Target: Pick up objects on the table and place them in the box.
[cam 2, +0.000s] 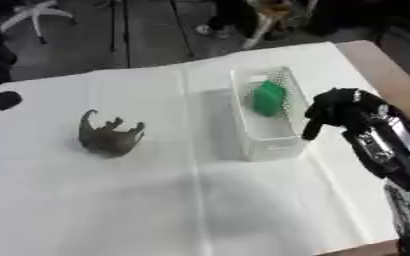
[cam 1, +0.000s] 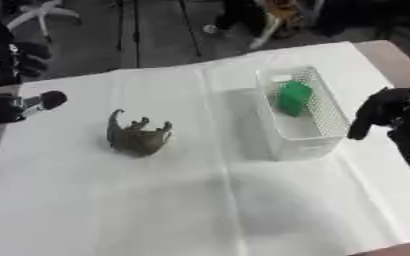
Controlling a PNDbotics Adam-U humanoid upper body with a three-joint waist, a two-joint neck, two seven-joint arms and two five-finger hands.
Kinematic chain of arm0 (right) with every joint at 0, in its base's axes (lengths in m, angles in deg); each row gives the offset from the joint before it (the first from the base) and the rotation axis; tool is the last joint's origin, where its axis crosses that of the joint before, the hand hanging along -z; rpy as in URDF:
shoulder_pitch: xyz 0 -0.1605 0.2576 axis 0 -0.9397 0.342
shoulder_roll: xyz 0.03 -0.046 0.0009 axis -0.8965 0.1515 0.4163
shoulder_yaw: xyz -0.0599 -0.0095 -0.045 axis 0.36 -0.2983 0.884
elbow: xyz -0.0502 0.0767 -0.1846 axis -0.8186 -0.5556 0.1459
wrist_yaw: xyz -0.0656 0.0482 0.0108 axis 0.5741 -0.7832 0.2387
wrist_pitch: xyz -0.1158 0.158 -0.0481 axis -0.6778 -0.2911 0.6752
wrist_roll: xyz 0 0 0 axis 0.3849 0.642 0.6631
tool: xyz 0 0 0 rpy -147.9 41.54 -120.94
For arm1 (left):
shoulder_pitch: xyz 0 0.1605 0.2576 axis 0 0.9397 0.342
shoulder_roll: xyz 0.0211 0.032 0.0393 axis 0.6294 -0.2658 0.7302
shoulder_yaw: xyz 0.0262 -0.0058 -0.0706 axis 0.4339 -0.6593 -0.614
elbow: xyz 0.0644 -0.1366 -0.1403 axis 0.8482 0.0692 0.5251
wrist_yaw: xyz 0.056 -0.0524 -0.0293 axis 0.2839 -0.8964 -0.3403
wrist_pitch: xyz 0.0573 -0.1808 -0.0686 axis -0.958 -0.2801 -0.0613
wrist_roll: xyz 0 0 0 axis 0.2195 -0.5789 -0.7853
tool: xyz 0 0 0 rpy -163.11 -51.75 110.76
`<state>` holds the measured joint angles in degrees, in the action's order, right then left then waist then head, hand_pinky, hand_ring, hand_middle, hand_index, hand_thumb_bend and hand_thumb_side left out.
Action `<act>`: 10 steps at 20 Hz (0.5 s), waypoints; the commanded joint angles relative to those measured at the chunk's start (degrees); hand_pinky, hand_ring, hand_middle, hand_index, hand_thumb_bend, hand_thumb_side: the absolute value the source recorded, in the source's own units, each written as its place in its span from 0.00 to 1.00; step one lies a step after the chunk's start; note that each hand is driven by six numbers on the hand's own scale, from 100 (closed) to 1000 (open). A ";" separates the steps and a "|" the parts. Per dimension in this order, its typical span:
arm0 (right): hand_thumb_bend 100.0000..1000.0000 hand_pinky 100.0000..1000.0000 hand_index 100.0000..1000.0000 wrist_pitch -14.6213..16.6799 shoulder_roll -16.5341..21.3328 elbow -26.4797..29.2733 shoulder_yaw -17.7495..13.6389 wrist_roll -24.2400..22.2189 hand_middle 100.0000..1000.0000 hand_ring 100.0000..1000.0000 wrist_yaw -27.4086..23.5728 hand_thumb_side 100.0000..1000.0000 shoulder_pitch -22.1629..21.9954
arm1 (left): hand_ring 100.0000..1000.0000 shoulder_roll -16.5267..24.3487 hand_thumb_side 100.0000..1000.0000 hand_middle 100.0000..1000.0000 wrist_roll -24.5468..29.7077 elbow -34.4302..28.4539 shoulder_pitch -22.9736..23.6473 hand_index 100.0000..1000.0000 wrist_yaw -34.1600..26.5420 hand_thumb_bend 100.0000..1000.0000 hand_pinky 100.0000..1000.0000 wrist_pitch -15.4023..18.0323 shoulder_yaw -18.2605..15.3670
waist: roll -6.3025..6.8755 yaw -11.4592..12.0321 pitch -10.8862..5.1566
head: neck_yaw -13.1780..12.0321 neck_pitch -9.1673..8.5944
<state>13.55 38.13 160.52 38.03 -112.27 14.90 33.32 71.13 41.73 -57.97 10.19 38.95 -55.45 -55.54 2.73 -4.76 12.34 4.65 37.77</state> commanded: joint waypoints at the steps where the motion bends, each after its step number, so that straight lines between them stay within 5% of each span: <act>1: 0.00 0.44 0.77 -0.01 1.22 0.61 0.12 -0.67 0.57 0.43 -0.47 0.64 0.40 | 0.78 2.98 0.36 0.76 3.34 4.45 -4.63 0.83 3.41 0.69 0.84 -0.45 4.59 | 0.36 0.01 -4.73 | -0.29 0.17; 5: 0.00 0.44 0.77 0.05 1.22 0.57 -0.17 -0.66 0.57 0.43 -0.50 0.64 0.07 | 0.78 0.78 0.35 0.76 7.44 11.09 -10.79 0.83 7.51 0.67 0.86 -0.53 11.00 | 0.23 0.50 -4.88 | 0.32 0.31; 10: 0.00 0.44 0.77 0.01 1.25 0.51 0.08 -0.95 0.56 0.43 -0.63 0.64 -0.15 | 0.80 -1.81 0.31 0.78 12.18 17.14 -15.69 0.83 12.25 0.66 0.91 -0.45 15.13 | 0.27 0.15 -5.33 | 0.49 0.37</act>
<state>13.43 38.13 160.41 38.25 -112.95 14.65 32.83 68.69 52.76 -41.65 -3.91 49.97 -56.00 -41.07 2.73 -4.65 12.34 5.03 37.80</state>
